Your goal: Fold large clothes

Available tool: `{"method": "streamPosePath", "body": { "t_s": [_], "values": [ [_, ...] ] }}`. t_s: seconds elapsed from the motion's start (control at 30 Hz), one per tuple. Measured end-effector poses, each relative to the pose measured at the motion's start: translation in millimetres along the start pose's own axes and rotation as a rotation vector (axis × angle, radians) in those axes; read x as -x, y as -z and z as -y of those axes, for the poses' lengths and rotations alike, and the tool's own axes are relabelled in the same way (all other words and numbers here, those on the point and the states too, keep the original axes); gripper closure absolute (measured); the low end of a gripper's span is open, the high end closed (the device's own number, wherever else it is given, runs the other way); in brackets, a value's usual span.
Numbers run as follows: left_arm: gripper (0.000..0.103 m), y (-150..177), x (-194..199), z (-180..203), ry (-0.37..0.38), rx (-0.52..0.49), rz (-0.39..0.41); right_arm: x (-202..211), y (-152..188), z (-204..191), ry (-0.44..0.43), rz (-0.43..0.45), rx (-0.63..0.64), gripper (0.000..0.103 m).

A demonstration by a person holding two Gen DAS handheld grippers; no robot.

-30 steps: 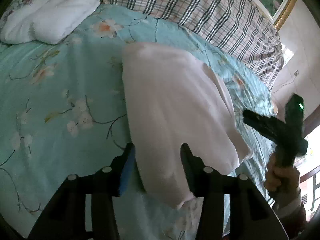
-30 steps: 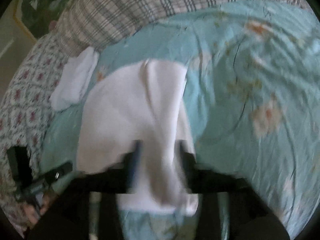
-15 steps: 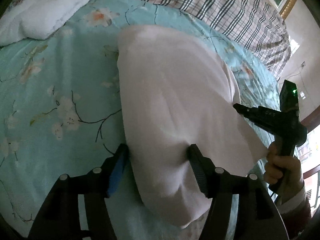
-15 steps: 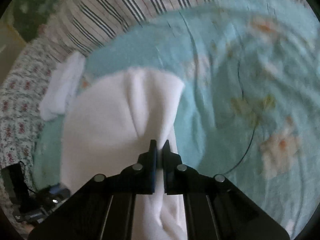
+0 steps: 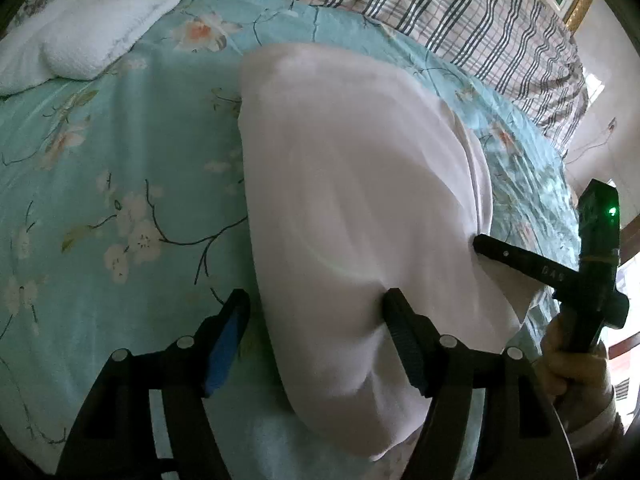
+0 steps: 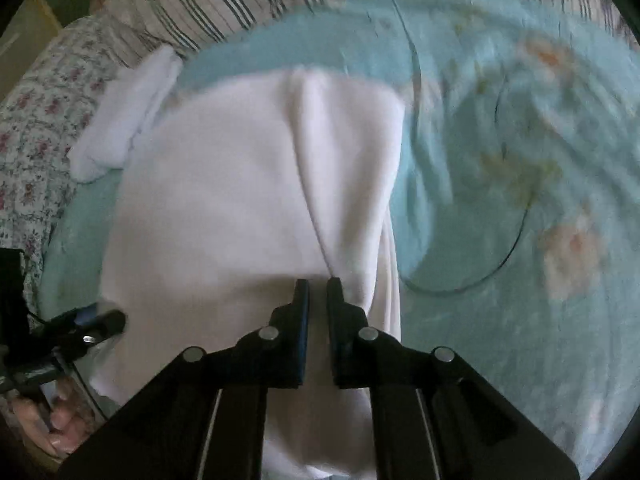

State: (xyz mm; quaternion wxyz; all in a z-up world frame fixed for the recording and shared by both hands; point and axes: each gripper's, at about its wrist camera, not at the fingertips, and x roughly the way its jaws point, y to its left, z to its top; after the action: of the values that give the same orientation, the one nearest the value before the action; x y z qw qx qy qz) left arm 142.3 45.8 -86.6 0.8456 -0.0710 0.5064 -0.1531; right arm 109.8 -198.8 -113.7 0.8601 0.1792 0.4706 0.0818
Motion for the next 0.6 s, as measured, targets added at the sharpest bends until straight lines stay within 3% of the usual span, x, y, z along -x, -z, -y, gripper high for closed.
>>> {"method": "streamPosePath", "body": {
  "t_s": [0.6],
  "values": [
    [0.033, 14, 16, 18, -0.165, -0.118, 0.046, 19, 19, -5, 0.019, 0.008, 0.000, 0.097]
  ]
}}
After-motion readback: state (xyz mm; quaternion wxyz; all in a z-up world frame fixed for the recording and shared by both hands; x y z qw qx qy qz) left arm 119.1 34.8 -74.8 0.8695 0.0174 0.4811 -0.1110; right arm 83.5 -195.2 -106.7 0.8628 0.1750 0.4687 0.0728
